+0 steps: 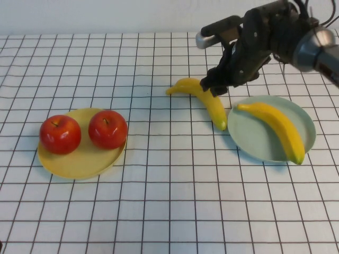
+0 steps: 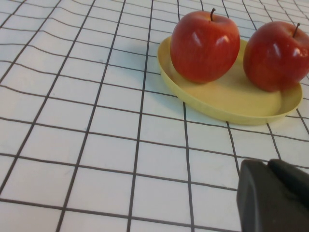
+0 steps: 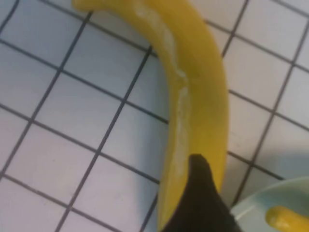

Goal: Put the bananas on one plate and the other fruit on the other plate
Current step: Put another type of fruit in the right plate

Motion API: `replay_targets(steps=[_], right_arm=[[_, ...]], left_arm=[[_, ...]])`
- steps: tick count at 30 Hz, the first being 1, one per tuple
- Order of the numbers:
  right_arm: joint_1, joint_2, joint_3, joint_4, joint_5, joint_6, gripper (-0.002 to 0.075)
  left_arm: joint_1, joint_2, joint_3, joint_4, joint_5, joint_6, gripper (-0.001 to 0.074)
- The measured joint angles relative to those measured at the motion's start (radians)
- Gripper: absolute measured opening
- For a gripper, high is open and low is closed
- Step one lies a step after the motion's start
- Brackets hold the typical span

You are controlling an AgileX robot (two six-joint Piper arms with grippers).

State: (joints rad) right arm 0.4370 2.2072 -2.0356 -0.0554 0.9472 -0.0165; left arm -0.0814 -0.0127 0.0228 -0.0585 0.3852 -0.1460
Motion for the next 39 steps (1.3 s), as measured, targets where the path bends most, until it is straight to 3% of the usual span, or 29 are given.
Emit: replay_targets(steps=[11,18,23,34,39], right_arm=[[0.010,0.245,-0.286,0.097,0.132,-0.108,0.0416],[0.012,0.263,-0.293,0.099,0.133,-0.113,0.0409],[0.012,0.263,-0.293,0.101,0.138,-0.101,0.0321],[-0.002,0.080,-0.290,0.034,0.282,-0.017,0.0322],[-0.050,-0.012,-0.178,0.032,0.286,-0.014,0.0322]], left_arm=[[0.000,0.000,0.000,0.000,0.000,0.000,-0.0002],[0.000,0.000,0.000,0.000,0.000,0.000,-0.0002],[0.000,0.000,0.000,0.000,0.000,0.000,-0.0002],[0.000,0.000,0.000,0.000,0.000,0.000,-0.0002],[0.000,0.000,0.000,0.000,0.000,0.000,-0.0002]])
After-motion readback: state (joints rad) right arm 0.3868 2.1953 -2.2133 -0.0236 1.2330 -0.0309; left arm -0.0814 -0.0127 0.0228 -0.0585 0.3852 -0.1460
